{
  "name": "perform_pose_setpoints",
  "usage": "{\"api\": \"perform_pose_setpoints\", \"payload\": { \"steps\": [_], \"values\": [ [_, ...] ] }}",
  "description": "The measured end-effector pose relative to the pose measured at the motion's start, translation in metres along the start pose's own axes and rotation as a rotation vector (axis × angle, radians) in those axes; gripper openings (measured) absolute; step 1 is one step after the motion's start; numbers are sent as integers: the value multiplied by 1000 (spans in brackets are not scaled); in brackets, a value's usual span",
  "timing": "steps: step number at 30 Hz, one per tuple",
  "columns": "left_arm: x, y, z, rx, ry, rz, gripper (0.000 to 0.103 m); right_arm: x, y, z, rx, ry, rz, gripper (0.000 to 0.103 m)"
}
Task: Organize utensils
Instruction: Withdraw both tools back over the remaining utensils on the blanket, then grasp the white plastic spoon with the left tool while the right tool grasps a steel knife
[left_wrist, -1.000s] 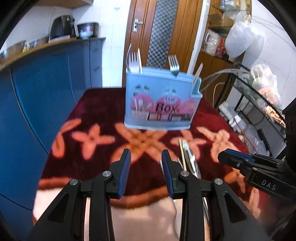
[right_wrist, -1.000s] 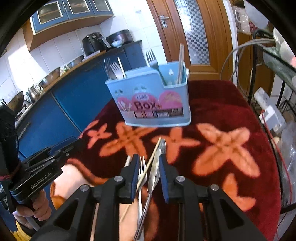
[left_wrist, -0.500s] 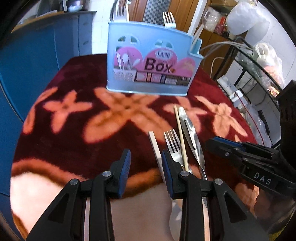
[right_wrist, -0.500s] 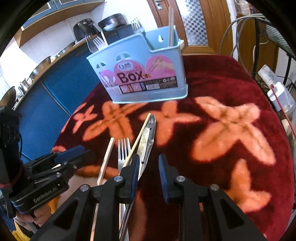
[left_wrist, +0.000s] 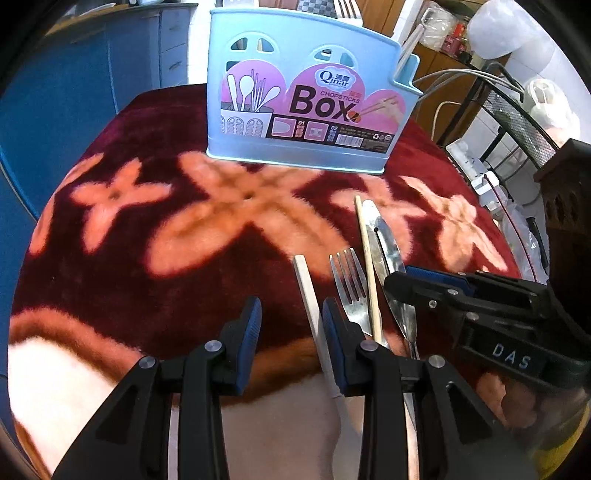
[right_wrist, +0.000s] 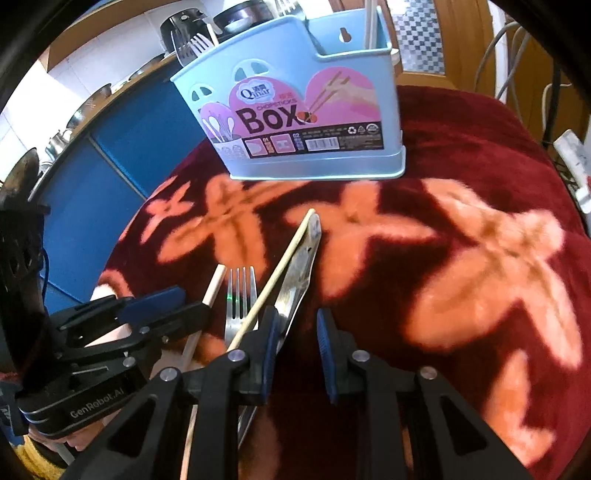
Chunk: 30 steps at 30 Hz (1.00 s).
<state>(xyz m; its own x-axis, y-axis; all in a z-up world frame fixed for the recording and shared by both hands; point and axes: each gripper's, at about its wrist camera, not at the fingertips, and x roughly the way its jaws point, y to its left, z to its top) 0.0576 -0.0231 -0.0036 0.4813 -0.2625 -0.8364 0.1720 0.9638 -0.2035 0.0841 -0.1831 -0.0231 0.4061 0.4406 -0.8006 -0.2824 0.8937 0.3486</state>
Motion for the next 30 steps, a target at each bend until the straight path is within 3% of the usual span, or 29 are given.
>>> {"api": "perform_pose_setpoints", "payload": {
  "steps": [8, 12, 15, 19, 30],
  "values": [
    [8, -4, 7, 31, 30, 21, 34, 4, -7, 9, -17, 69, 67, 22],
    [9, -3, 9, 44, 37, 11, 25, 6, -13, 13, 15, 82, 84, 17],
    [8, 2, 11, 30, 42, -31, 10, 5, -13, 12, 24, 65, 76, 9],
    [5, 9, 14, 2, 27, -70, 4, -1, -15, 5, 64, 31, 96, 6],
    [-20, 28, 15, -65, -59, -112, 4, -25, -8, -3, 73, -93, 120, 4]
  ]
}}
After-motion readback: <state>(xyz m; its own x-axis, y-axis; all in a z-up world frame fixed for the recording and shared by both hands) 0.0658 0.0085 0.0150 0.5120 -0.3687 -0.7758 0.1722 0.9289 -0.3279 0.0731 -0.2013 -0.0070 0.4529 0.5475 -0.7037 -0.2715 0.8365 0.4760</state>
